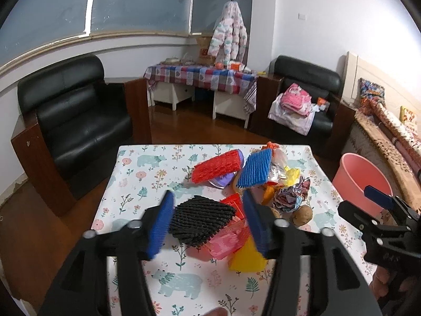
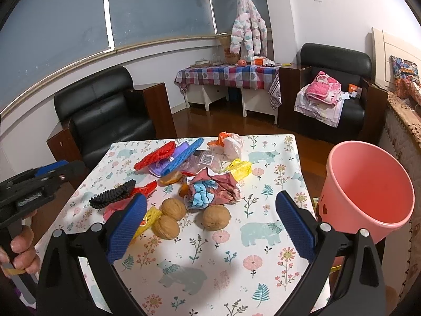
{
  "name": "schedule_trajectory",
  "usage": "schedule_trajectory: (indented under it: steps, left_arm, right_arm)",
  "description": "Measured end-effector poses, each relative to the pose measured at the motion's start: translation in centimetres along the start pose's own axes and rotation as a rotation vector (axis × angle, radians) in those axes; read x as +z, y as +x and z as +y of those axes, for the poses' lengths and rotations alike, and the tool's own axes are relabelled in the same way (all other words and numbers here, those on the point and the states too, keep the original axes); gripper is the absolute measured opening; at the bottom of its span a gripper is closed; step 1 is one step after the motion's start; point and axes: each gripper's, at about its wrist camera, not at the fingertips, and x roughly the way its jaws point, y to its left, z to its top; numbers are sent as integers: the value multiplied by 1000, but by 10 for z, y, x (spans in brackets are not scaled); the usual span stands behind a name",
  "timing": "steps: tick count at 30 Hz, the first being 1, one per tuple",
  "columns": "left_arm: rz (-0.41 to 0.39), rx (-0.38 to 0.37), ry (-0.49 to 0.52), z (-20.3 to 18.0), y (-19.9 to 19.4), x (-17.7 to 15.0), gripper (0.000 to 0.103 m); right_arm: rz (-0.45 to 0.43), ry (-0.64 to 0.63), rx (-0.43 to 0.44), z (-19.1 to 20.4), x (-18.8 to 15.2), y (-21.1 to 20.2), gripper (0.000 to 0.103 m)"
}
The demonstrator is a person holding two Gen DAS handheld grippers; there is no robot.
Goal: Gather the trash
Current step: 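Close the left gripper on the black bristle brush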
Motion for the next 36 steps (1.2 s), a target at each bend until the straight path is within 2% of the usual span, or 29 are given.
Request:
schedule_trajectory:
  steps: [2,7,11,12,16,19,21,25,30,33,36]
  left_arm:
    - [-29,7,5,6,-6,-4,65]
    - [-40,-8,26,20,-13,-13,71]
    - [-1,-32,26,25,-10,-21,71]
    - [11,-27,31,25,-7,-24,69]
    - [69,-45,60,18,6,-33,50]
    - [96,-59,65,16,17,-38,49]
    - [112,-71,67,14,23,-39,49]
    - [144,-66,82,11,36,-40,49]
    - [162,-94,-24,26,41,-36,48]
    - [170,-109,-44,29,43,-32,48]
    - [182,-85,-24,26,48,-32,48]
  right_arm:
    - [-4,6,-4,-2,-1,-1,98]
    - [24,43,20,-8,-1,5,98]
    - [27,14,42,-2,-2,7,98]
    - [29,5,42,0,-2,7,98]
    - [53,-2,58,4,-6,13,98]
    - [87,25,78,2,-8,19,98]
    - [96,27,84,-1,-8,22,92]
    - [114,36,90,-5,-7,27,87]
    - [148,53,113,-10,-7,35,76]
    - [146,32,129,-7,-5,37,74]
    - [137,11,138,-4,-5,37,74]
